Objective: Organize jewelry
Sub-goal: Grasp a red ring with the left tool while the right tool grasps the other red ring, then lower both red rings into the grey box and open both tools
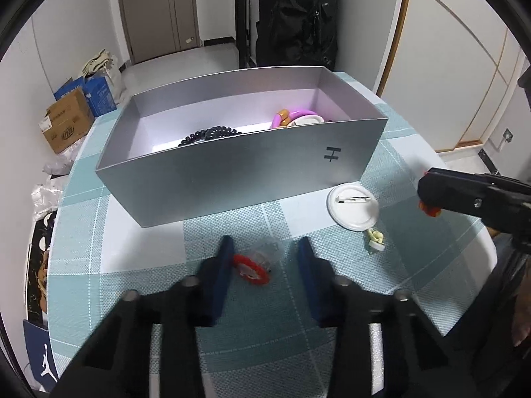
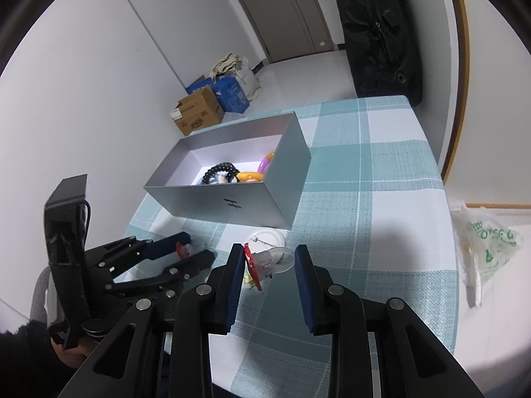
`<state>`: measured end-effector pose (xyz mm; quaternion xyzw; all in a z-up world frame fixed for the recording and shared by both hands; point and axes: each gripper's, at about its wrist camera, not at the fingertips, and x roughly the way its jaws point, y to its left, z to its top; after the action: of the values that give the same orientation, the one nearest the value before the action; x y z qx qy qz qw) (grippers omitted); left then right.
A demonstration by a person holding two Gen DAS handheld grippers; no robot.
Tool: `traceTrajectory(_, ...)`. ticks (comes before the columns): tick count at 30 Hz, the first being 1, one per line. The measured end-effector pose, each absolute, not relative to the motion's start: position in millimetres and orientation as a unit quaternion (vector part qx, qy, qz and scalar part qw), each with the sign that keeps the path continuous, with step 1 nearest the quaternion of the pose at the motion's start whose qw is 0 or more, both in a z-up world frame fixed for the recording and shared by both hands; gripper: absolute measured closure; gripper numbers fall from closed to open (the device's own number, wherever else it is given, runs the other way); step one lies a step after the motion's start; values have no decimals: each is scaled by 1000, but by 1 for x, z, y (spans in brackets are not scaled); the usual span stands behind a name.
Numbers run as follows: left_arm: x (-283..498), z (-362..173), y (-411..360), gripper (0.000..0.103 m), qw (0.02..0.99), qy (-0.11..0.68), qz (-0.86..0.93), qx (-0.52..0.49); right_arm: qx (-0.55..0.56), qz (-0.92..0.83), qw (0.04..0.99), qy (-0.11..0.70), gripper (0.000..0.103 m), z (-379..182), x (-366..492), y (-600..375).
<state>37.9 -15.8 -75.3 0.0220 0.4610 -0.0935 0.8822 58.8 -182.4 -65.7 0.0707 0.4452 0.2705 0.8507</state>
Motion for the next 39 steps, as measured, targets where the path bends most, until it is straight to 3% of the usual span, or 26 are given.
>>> traceTrajectory(16,34,-70,-15,82,881,462,-104,9,69,255,859,439,74,-67,58,-182)
traceTrajectory(39,44,-20,19,82,913,382,-111,-92,81,275,879,380,74,-43,71,-174)
